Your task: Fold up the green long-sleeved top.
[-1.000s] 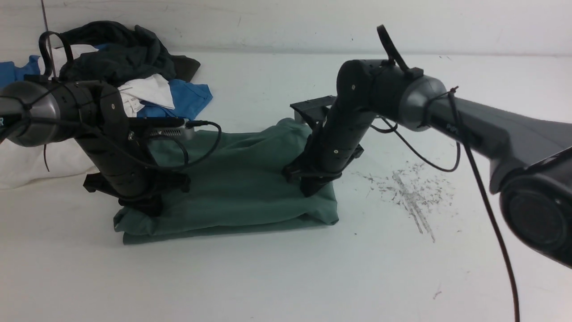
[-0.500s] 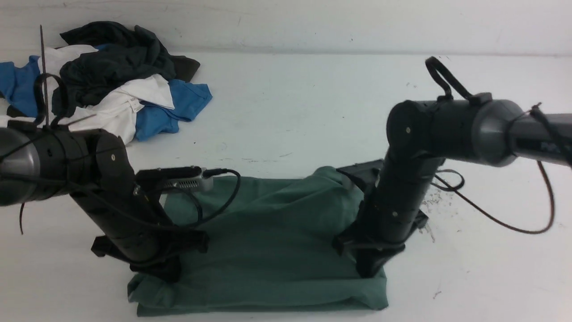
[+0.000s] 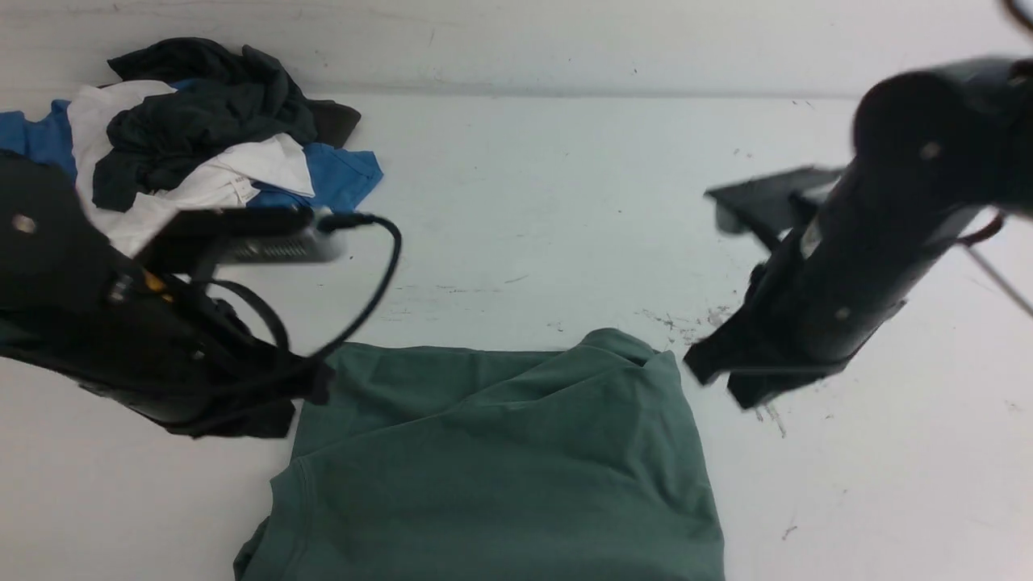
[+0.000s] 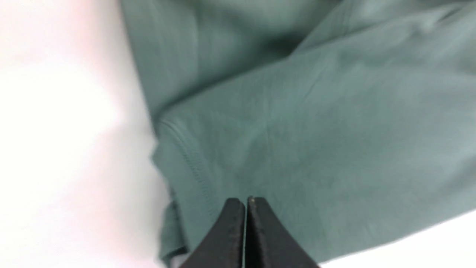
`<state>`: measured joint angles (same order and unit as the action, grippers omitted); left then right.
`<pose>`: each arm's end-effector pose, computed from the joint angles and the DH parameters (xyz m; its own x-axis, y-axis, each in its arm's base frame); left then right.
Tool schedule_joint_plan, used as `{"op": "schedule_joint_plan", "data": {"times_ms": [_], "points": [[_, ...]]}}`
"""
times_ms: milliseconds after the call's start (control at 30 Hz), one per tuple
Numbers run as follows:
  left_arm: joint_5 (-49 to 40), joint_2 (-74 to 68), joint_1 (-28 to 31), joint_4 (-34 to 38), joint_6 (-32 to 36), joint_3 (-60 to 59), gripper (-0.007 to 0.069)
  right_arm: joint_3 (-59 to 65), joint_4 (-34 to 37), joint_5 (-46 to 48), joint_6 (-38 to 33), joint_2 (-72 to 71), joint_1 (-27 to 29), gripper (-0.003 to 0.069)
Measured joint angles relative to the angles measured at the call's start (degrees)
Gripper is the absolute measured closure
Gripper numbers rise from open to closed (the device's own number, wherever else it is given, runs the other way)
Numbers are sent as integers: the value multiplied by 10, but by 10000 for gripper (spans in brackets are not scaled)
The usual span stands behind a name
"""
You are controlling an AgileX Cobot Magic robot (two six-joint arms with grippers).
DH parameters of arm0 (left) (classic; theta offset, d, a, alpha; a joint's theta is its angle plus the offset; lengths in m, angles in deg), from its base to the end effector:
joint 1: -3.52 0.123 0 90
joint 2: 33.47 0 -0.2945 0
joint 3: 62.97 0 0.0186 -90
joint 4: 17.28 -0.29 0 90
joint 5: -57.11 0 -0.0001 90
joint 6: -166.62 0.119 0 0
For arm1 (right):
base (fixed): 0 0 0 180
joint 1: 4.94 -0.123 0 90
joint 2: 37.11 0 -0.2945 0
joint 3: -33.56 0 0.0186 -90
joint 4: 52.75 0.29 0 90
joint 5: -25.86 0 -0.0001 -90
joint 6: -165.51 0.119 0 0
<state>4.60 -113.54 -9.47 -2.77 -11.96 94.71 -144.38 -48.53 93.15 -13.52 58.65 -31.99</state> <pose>0.2748 -0.0877 0.2642 -0.9082 0.0777 -0.4112 0.1878 0.9538 -0.2346 0.3080 0.1663 0.2802 -0.8809 -0.3990 -0.2547 -0.4298 0.8996 0.0772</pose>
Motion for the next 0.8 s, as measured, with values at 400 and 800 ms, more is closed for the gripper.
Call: {"op": "schedule_joint_plan", "data": {"times_ms": [400,800], "points": [[-55,349,20,-52,-20,-18,629,55,-137,-206,108,-470,0,673],[-66,474,20,1,-73,-38,629,353,-200,-439,180,-809,0,673]]}}
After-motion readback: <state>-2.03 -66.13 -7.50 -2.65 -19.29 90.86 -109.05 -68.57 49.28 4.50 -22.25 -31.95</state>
